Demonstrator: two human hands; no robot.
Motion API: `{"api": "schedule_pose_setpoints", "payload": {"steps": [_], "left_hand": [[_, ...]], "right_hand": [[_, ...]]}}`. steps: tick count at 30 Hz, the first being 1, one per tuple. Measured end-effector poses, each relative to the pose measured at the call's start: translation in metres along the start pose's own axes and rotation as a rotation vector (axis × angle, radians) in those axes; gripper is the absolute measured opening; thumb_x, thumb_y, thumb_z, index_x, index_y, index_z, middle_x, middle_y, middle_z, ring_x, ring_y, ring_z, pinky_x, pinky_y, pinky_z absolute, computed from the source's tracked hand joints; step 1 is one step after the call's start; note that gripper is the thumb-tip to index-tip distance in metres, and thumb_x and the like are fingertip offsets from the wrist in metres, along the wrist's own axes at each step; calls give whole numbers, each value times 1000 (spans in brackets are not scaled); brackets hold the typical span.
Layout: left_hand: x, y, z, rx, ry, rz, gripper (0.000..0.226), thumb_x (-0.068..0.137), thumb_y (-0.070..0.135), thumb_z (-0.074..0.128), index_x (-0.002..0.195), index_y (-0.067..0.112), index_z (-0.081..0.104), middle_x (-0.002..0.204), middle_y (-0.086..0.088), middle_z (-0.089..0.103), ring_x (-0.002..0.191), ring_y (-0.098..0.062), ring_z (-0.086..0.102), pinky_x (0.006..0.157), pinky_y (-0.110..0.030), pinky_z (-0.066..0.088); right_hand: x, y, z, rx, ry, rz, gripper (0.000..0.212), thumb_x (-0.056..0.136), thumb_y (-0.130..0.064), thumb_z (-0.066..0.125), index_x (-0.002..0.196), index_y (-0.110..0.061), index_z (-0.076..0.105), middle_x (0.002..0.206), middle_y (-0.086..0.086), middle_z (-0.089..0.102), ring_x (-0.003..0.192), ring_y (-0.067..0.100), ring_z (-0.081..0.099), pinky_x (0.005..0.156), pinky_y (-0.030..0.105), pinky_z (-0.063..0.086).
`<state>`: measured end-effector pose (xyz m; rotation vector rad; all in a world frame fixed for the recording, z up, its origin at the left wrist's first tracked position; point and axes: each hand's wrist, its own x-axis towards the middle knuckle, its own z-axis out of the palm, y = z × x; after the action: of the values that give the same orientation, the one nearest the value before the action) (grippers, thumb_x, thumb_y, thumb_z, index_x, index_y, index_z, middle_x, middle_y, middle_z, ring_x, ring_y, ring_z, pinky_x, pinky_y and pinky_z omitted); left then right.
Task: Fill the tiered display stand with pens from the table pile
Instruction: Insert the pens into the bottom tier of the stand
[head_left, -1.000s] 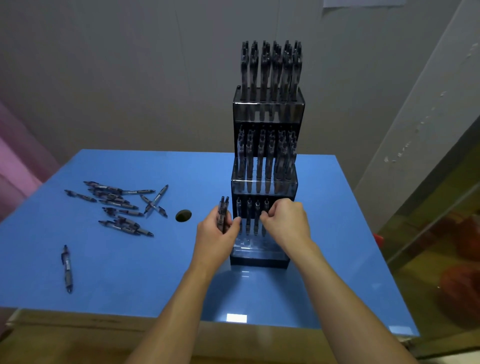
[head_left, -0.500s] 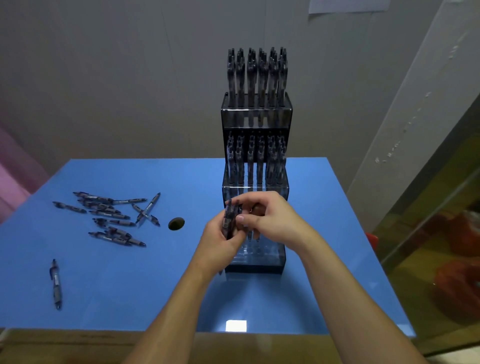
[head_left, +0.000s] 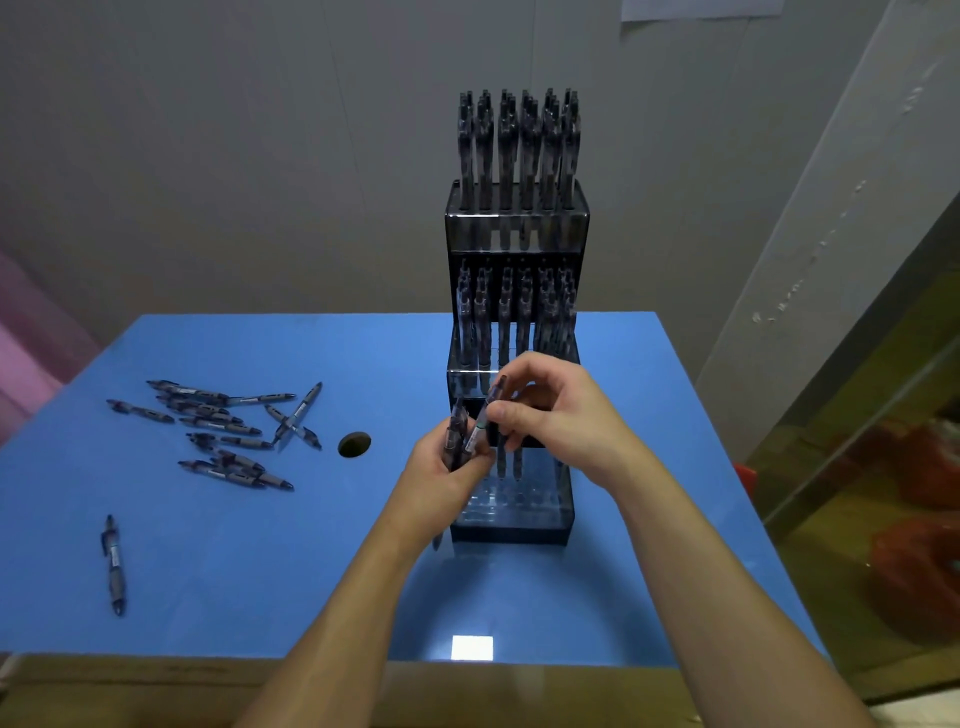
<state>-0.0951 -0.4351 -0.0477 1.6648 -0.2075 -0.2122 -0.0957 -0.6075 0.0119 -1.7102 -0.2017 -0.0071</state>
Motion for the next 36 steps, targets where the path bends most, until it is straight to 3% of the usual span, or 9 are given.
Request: {"api": "schedule_pose_setpoints", "payload": {"steps": [6,11,15,21,25,27,31,33,36], "left_hand": [[0,3,3,-1,-36,15,28,99,-1,60,85,23,59,53,15,49,44,-2,42,47,-15,35],[2,-2,-4,37,8,-25,11,99,21,67,88,20,63,59,8,48,51,-10,41,54,-28,39],[4,-4,-14,42,52,-78,25,94,31,72,75,20,61,57,3,44,49,-12,36,51,-29,32],[2,-3,-16,100,50,-72,59,80,70,60,79,12,53,60,-3,41,52,-19,36,50,-31,33],[0,-6,-16,24,138,-95,51,90,62,55,73,15,43,55,3,38,49,-14,34,51,-33,32],[1,-8,-18,34,147,-96,47,94,55,61,74,16,44,57,4,36,50,-12,33,52,-30,31],[2,-12,-20,122,135,-89,40,97,31,69,70,15,44,57,3,36,51,-12,34,56,-27,37],[2,-12,-20,157,152,-105,41,97,27,69,67,16,44,53,7,36,48,-10,34,57,-28,37],[3,-13,-20,184,164,-115,44,97,21,69,64,17,41,47,13,34,45,-6,31,57,-27,35]], "right_hand": [[-4,-1,-4,63,-58,-39,23,89,16,66,105,0,71,89,21,72,77,25,74,72,36,62],[-6,-5,-10,110,89,-29,10,83,12,73,87,5,66,83,22,75,72,30,73,66,39,63],[-12,-8,-22,164,154,23,5,87,8,72,88,5,69,87,23,76,75,34,75,70,40,65],[-19,-12,-24,228,304,-24,3,89,9,69,87,8,67,84,24,76,73,33,75,68,38,64],[-21,-19,-27,159,399,-37,12,90,8,68,81,1,64,83,26,75,72,35,75,69,44,64],[-20,-18,-27,-27,445,10,14,88,2,72,78,-3,65,76,18,76,70,31,76,71,43,64],[-15,-10,-22,-499,522,100,13,84,-18,74,74,-18,67,69,-3,72,69,14,71,69,25,57],[-14,-7,-18,-556,541,121,12,85,-21,74,76,-17,68,71,-6,69,69,8,66,62,16,49],[-11,-1,-13,-587,549,148,12,88,-20,73,78,-14,70,74,-4,68,73,11,66,63,17,49]]}}
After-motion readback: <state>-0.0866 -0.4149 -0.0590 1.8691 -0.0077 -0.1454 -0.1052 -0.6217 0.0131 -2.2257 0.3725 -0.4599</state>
